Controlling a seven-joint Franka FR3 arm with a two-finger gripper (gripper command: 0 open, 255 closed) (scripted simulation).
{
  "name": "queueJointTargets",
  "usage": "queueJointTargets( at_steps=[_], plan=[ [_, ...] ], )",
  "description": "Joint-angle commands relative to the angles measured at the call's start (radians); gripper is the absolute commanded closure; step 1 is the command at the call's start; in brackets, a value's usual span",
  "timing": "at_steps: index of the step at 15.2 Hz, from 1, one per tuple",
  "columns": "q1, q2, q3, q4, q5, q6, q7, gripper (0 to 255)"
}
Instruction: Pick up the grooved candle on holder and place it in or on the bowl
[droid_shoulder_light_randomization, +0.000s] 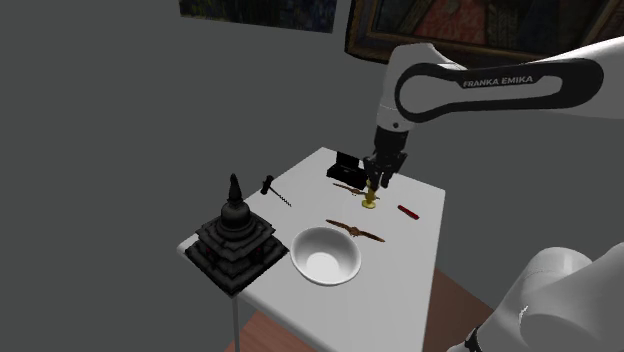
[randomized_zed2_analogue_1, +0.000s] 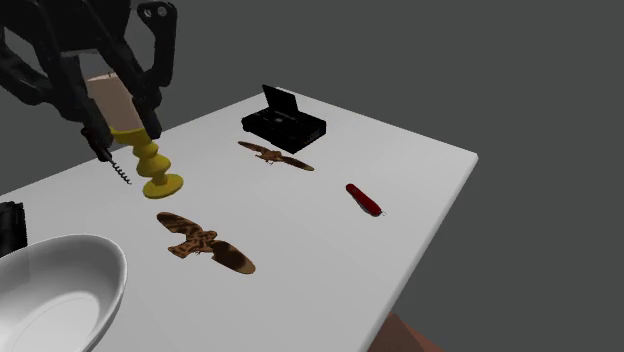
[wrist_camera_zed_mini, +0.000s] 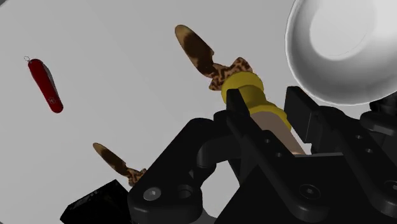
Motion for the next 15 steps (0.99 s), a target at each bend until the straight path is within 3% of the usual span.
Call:
queueJointTargets(
  at_steps=[1, 11, 15],
  plan=[
    [0.022, -0.016, 0.037, -0.009, 0.019, -0.009, 0.051, 255],
    [0.122, 0.045, 0.213, 0.072, 0.104, -0.025, 0.291, 255],
    [0.129, 0.059, 0.228, 0.046, 0.109, 0.016, 0.308, 255]
  ],
)
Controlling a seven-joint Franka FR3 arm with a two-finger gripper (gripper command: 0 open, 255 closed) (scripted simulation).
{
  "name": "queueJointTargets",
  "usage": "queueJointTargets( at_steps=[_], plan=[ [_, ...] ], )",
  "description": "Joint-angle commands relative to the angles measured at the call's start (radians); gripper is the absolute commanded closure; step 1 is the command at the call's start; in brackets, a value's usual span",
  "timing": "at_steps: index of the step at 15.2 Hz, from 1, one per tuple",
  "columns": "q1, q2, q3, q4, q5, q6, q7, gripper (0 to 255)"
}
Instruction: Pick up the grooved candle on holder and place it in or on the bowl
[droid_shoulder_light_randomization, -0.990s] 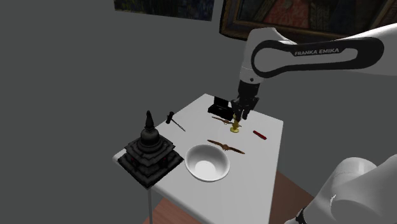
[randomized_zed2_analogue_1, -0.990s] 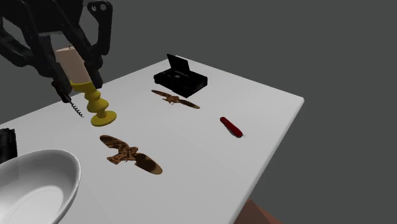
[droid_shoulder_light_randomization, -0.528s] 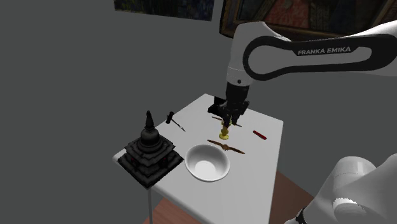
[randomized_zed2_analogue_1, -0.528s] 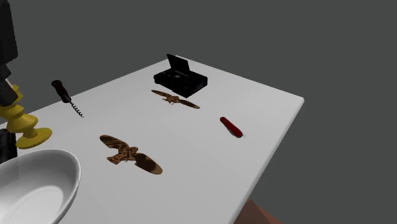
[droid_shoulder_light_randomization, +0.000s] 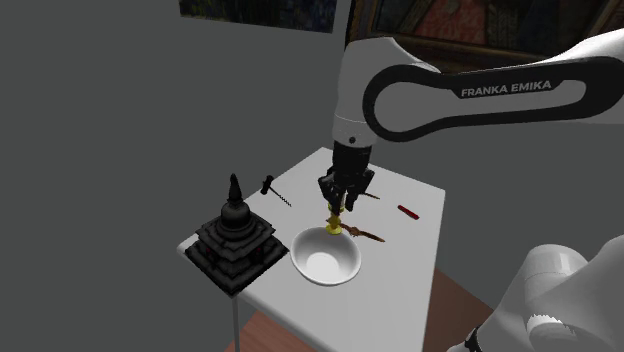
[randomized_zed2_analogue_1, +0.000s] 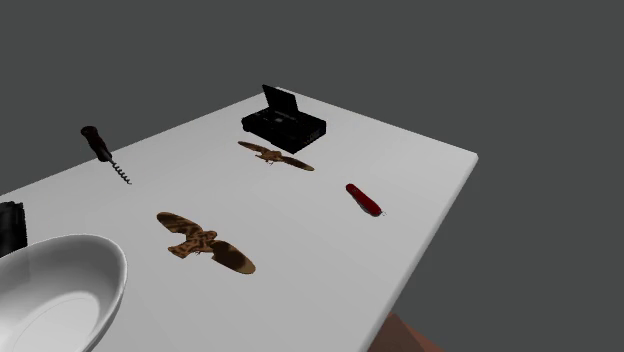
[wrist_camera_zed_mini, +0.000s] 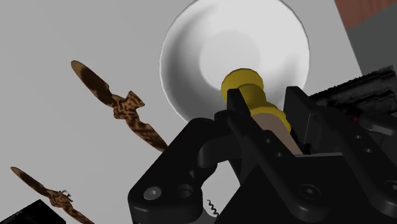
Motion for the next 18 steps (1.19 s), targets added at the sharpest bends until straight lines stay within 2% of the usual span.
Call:
queueJointTargets(
  at_steps=[1, 15, 18],
  plan=[
    [0.002, 0.003, 0.004, -0.023, 0.002, 0.026, 0.004, 255],
    [0.003, 0.060, 0.016, -0.167, 0.002, 0.227, 0.007, 255],
    [0.003, 0.060, 0.016, -0.167, 0.002, 0.227, 0.007, 255]
  ],
)
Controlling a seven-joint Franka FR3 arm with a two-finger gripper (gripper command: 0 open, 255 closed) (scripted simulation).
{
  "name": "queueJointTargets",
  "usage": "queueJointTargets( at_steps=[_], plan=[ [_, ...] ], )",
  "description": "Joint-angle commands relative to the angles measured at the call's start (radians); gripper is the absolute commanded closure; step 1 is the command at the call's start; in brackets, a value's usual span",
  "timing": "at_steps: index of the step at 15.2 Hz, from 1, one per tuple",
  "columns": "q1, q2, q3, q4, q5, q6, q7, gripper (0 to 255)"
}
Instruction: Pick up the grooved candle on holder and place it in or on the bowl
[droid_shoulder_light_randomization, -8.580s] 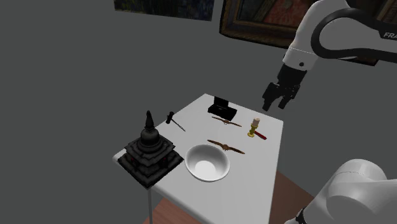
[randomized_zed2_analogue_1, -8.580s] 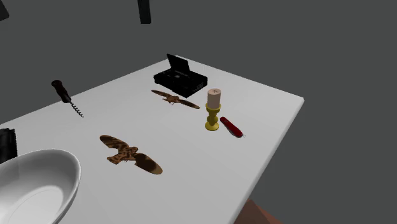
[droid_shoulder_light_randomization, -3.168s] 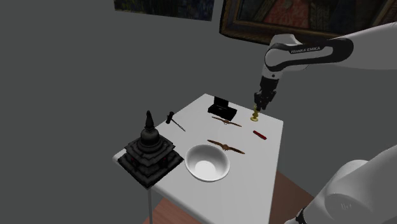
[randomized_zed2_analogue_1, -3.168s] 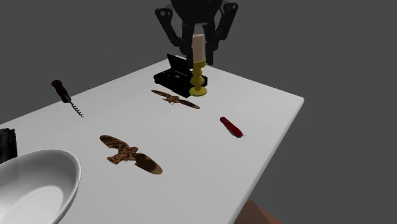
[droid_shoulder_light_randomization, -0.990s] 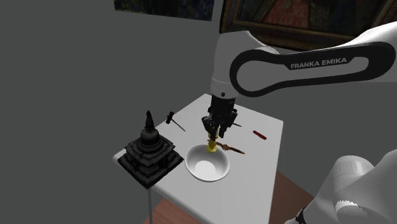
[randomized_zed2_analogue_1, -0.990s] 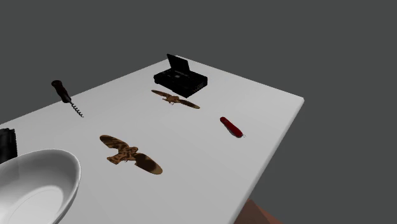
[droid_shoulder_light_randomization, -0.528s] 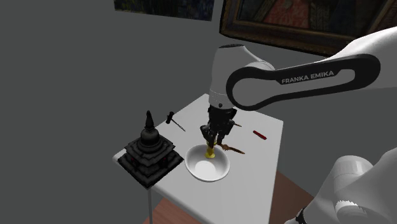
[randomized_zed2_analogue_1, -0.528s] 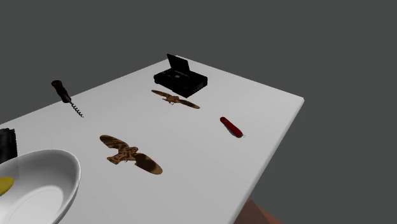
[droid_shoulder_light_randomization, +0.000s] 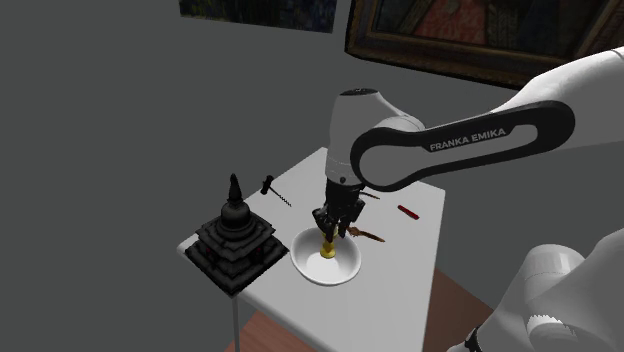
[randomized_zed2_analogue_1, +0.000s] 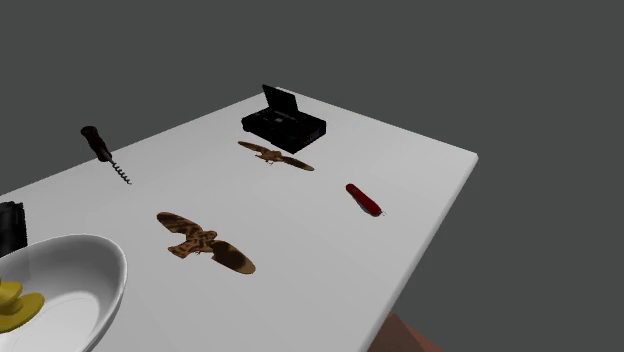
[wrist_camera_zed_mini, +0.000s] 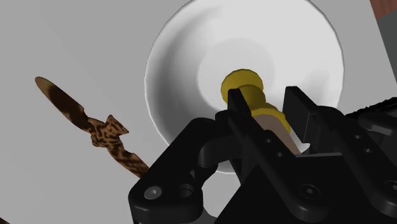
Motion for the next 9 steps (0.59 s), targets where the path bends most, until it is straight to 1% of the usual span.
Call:
queueJointTargets(
  at_steps=[1, 5, 6, 9],
  plan=[
    [0.000, 0.000, 0.000, -0.001, 0.000, 0.002, 0.000, 255],
    [0.000, 0.000, 0.000, -0.001, 0.000, 0.002, 0.000, 255],
    [0.000, 0.000, 0.000, -0.001, 0.000, 0.002, 0.000, 0],
    [0.000, 0.000, 0.000, -0.001, 0.000, 0.002, 0.000, 0]
  ],
)
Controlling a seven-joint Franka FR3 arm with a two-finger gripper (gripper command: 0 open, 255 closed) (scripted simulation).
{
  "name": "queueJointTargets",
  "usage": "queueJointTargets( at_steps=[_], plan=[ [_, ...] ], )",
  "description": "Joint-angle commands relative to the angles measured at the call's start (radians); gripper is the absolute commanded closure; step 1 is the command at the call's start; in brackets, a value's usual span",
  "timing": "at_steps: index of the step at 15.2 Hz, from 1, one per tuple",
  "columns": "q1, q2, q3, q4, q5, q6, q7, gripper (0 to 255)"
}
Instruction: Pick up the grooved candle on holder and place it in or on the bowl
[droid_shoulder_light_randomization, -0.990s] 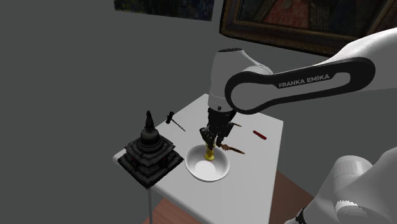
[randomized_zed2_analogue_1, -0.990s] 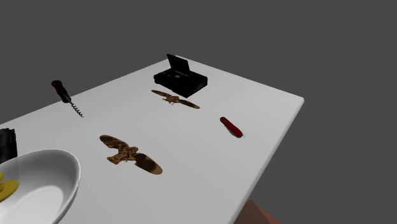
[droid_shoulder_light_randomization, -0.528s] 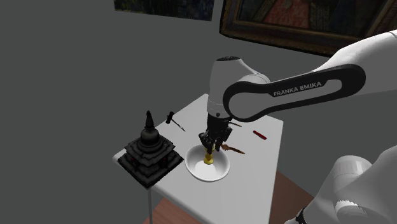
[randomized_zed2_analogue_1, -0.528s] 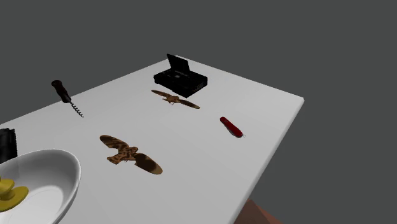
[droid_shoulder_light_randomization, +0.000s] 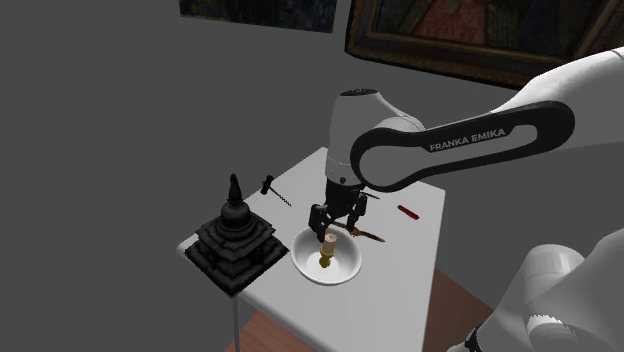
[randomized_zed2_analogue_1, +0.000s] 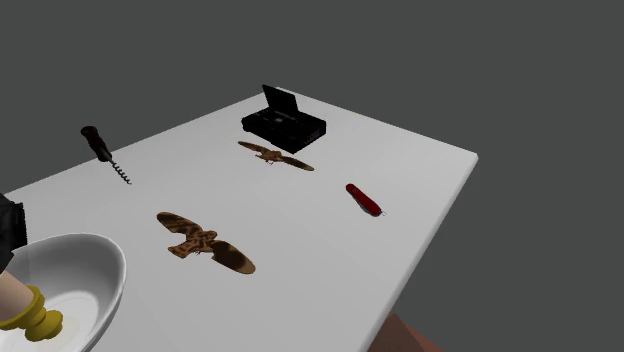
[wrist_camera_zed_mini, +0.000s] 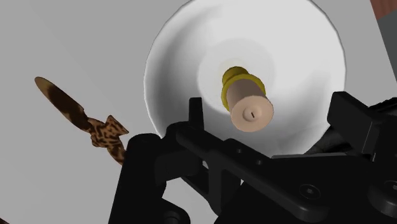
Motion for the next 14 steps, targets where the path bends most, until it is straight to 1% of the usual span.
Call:
queueJointTargets(
  at_steps=[1, 2, 6, 14],
  plan=[
    [0.000, 0.000, 0.000, 0.000, 0.000, 0.000, 0.000, 0],
    [0.000, 0.000, 0.000, 0.000, 0.000, 0.000, 0.000, 0],
    [-0.002, -0.033, -0.008, 0.101, -0.001, -0.133, -0.002, 0],
    [-0.002, -0.033, -0.008, 0.101, -0.001, -0.133, -0.002, 0]
  ],
)
